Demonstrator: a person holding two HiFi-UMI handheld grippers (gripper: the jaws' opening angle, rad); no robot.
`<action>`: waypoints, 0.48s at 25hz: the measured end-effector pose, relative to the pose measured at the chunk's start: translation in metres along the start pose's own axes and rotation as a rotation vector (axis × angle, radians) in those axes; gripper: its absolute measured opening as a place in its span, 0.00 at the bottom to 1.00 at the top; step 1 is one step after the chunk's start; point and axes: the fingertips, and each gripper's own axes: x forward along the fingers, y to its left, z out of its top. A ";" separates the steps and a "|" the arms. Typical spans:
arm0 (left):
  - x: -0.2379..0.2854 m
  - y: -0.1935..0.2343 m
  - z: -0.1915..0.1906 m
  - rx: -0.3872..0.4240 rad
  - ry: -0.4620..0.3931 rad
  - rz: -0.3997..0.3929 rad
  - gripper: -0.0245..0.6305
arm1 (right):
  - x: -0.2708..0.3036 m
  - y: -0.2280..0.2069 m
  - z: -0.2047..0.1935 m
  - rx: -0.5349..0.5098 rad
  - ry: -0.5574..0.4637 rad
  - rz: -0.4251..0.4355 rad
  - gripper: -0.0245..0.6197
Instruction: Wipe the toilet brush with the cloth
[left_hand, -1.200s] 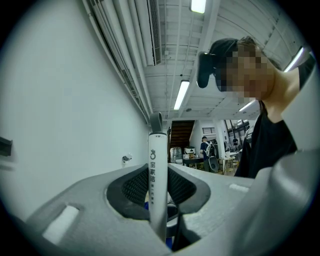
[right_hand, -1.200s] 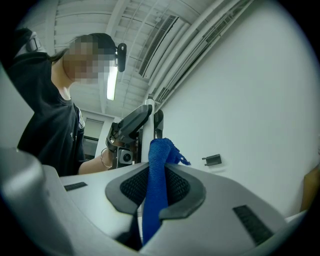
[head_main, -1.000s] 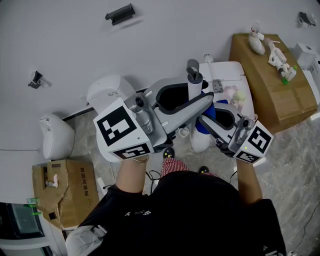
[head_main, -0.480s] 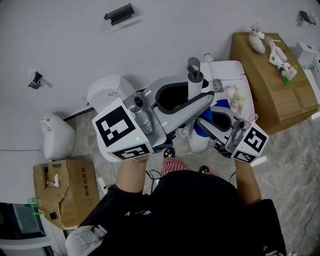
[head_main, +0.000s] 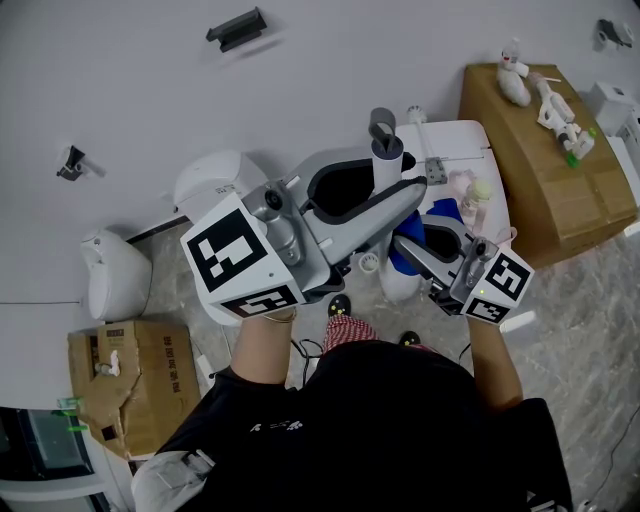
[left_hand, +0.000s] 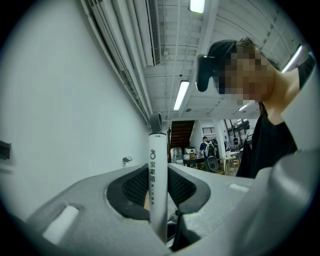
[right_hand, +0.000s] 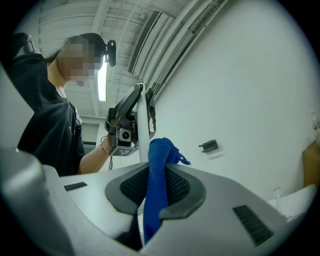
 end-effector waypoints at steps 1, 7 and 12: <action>0.000 0.000 0.000 0.000 -0.002 0.000 0.18 | 0.000 0.000 -0.002 0.005 0.001 0.000 0.14; 0.000 0.000 0.002 0.004 -0.010 -0.003 0.18 | 0.001 0.000 -0.011 0.019 0.015 0.005 0.14; 0.000 0.000 0.002 0.005 -0.010 0.001 0.18 | 0.002 0.000 -0.017 0.029 0.024 0.009 0.14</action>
